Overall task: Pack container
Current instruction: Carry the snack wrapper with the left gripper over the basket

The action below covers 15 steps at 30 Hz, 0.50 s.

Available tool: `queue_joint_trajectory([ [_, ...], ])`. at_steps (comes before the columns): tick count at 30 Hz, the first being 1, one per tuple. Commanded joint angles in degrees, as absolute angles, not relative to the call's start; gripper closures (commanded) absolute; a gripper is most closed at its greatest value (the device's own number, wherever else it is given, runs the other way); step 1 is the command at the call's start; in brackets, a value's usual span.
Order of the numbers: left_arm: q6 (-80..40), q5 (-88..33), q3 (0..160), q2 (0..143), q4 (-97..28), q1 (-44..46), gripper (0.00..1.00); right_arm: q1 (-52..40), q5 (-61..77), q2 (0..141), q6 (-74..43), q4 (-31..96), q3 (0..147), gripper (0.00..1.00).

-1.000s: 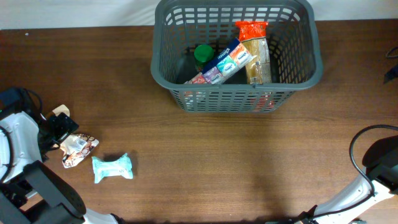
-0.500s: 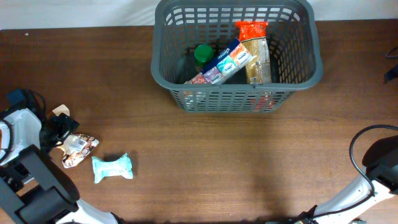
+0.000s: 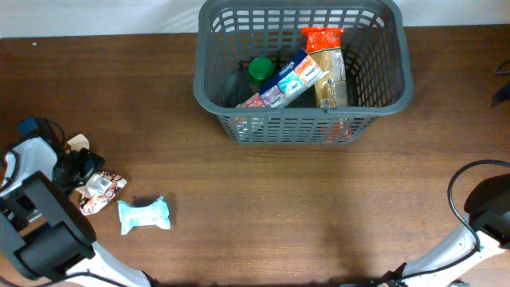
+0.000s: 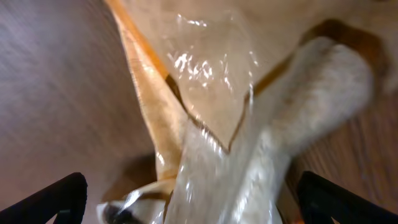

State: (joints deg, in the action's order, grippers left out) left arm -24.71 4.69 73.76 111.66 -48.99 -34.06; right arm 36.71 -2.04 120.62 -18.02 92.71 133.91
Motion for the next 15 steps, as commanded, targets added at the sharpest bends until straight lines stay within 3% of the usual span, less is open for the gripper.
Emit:
queue_joint_trajectory([
  [1,-25.45,3.64,73.65,113.75,-48.56,-34.30,0.01,36.73,-1.93,120.51,-18.52,92.53,133.67,0.01],
  [7,-25.45,3.62,73.65,114.13,-48.18,-34.30,0.00,36.73,-1.96,120.51,-18.52,92.53,133.67,0.01],
  [8,-25.45,3.60,73.65,114.13,-48.18,-34.28,0.08,36.73,-1.93,120.51,-18.52,92.53,133.67,0.01],
  [12,-25.43,3.62,73.65,114.13,-48.23,-34.30,0.82,36.73,-1.93,120.51,-18.52,92.53,133.67,0.01],
  [13,-25.43,3.60,73.65,114.13,-48.27,-34.30,0.96,36.73,-1.96,120.51,-18.52,92.53,133.67,0.01],
  [15,-24.62,2.04,73.93,114.06,-48.40,-34.28,0.98,36.73,-1.96,120.51,-18.52,92.53,133.67,0.01],
])
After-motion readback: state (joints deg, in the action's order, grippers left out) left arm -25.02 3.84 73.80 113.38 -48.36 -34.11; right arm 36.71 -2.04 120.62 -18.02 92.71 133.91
